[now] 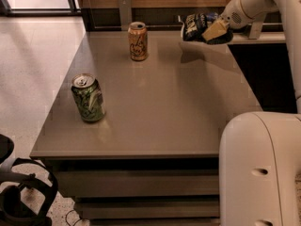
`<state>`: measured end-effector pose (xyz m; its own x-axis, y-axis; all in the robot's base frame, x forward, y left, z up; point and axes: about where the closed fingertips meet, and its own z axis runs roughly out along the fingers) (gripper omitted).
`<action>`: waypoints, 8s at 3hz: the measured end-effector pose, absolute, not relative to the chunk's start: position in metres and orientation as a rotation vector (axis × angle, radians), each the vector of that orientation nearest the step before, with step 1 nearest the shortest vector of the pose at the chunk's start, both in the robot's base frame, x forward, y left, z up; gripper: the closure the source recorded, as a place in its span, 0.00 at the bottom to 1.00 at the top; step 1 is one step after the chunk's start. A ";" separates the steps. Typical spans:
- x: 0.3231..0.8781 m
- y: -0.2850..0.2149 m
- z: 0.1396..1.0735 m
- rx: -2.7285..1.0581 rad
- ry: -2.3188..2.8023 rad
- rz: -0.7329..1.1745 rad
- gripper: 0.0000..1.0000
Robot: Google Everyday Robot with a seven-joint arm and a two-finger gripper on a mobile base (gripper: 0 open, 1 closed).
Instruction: Move blue chip bag near green can
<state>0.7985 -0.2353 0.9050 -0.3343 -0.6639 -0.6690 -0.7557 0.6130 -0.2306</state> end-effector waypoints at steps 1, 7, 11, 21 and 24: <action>0.769 -0.234 0.923 -1.183 2.074 0.206 1.00; 0.695 -0.209 0.991 -1.398 2.037 0.207 1.00; 0.604 -0.193 0.982 -1.459 2.129 0.337 1.00; 0.495 -0.057 0.919 -1.724 2.169 0.376 0.59; 0.494 -0.054 0.921 -1.727 2.162 0.371 0.00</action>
Offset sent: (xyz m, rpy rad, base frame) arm -0.0674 -0.0220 0.0867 -0.0534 0.0713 0.1386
